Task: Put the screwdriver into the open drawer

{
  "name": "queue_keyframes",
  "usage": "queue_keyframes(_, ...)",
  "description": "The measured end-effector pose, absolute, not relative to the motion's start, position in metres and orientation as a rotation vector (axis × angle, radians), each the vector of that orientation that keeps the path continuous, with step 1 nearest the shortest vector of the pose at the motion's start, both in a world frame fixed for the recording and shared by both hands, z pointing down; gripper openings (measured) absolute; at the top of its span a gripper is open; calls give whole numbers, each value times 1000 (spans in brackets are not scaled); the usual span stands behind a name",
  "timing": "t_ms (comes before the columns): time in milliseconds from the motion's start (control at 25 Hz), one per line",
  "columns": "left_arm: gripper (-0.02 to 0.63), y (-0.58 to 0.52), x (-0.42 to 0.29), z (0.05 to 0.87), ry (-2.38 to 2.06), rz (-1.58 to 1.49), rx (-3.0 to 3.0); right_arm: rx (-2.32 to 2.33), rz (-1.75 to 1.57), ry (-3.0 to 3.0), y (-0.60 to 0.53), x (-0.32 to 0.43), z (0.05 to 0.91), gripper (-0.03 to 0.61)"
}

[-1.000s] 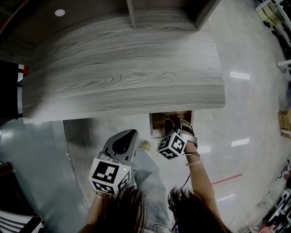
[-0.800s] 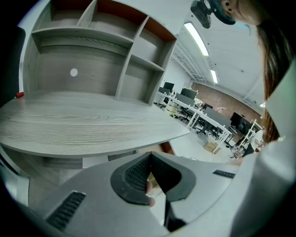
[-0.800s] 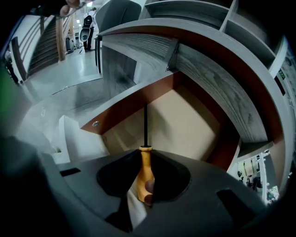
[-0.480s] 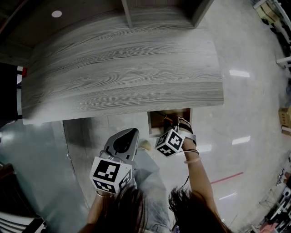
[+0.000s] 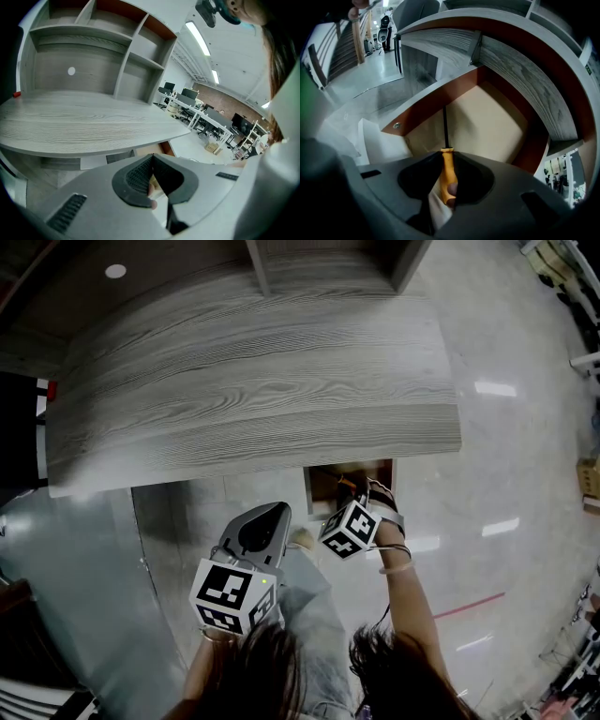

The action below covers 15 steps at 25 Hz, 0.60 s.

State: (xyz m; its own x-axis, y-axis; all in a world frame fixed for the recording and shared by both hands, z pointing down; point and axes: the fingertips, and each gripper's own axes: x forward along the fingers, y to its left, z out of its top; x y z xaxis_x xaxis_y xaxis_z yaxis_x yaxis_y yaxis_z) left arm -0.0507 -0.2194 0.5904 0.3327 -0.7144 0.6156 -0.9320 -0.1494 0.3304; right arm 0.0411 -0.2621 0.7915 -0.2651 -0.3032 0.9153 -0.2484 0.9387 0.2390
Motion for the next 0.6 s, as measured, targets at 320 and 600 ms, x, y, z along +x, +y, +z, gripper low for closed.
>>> queue_keyframes(320, 17, -216, -44, 591, -1427, 426, 1941, 443, -20, -1873, -259, 44, 786, 98)
queue_keyframes(600, 17, -207, -44, 583, -1434, 423, 1949, 476, -21, -1876, -253, 47, 774, 98)
